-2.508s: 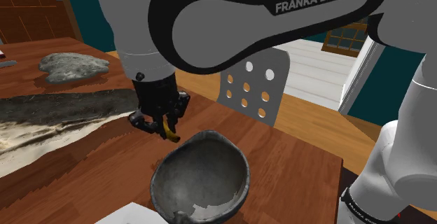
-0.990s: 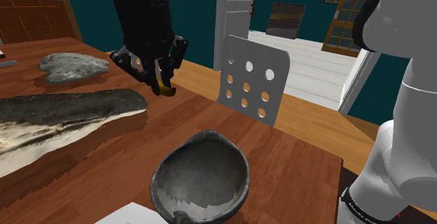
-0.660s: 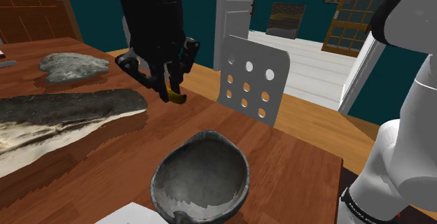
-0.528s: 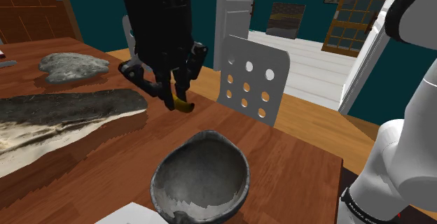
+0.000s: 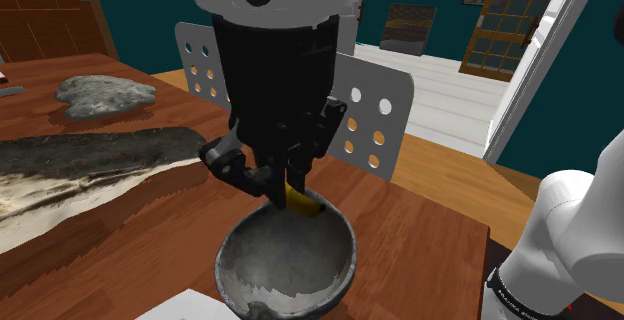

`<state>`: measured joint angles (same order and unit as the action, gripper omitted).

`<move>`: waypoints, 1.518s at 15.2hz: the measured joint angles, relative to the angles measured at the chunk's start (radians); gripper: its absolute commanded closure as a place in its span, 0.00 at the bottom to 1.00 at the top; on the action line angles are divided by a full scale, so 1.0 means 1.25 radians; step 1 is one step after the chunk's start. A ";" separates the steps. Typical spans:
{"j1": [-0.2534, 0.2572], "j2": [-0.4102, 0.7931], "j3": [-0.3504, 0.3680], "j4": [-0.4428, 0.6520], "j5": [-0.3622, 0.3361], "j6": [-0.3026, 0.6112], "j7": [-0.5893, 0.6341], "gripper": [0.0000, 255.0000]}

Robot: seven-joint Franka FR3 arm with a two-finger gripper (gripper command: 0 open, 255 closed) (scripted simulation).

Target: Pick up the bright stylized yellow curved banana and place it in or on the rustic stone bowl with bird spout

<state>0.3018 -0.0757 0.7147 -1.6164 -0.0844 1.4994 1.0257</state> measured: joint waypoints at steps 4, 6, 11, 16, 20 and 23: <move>0.000 -0.015 -0.003 -0.055 0.010 0.043 0.000 1.00; 0.000 -0.020 -0.003 -0.081 0.013 0.065 0.001 1.00; 0.000 -0.031 -0.006 -0.137 0.019 0.113 0.000 1.00; 0.000 -0.031 -0.006 -0.140 0.019 0.117 0.000 1.00; 0.000 -0.031 -0.006 -0.140 0.019 0.117 0.000 0.00; 0.000 -0.031 -0.006 -0.140 0.019 0.117 0.000 0.00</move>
<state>0.3016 -0.1139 0.7068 -1.7910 -0.0603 1.6452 1.0256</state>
